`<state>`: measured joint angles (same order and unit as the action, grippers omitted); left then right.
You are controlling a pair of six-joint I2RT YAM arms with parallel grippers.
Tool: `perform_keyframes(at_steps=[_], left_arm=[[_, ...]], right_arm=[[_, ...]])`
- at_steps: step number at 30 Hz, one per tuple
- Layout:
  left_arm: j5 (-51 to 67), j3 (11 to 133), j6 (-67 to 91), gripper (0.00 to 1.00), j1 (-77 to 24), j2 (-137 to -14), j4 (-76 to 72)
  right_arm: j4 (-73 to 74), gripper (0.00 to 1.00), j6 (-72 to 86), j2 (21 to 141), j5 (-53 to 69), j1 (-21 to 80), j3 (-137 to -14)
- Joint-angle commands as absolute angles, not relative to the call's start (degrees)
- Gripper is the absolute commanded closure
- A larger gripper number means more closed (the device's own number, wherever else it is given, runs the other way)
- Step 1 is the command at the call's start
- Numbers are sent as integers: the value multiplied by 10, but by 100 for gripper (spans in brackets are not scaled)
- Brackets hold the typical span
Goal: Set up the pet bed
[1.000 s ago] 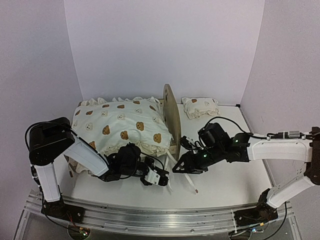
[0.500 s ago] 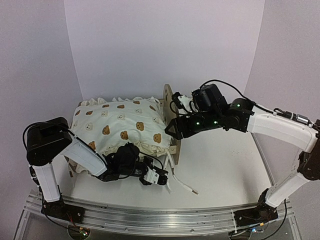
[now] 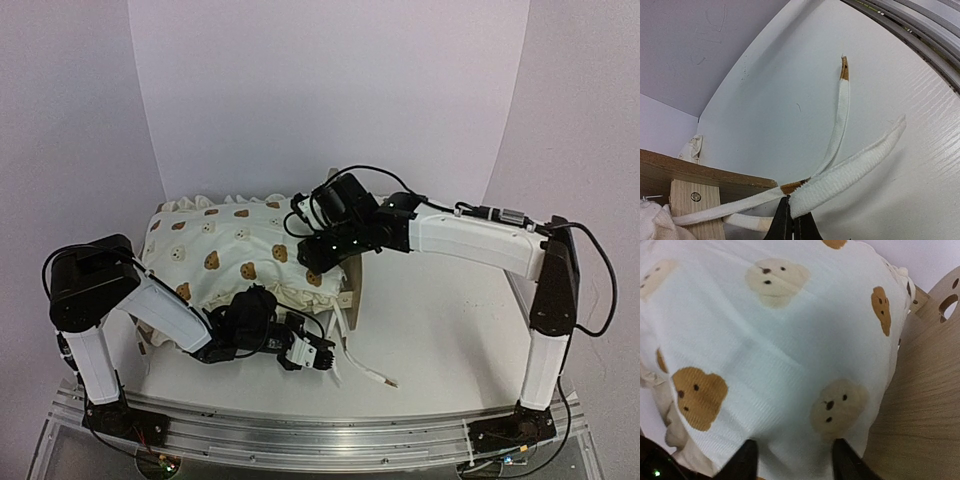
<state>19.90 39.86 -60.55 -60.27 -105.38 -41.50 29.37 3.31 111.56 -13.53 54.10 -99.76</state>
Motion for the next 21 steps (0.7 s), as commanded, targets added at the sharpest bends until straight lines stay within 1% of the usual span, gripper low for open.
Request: perform_keyframes(at_steps=[1,5,12,16,21], left_arm=[[234,394,-577,100,-606,-1027,-398],[246,397,-557,100,-606,-1022,-382],[283,395,-543,100,-606,-1017,-345],[320,398,-492,100,-610,-1016,-307],[334,397,-452,100,-616,-1013,-297]], right_arm=[[295,81,37,1162,-193,525,-1054],[288,100,43,1176,-200,520,-1088],[228,100,44,1160,-253,503,-1094],[202,100,38,1176,-283,497,-1094],[201,100,37,1196,-286,498,-1076]])
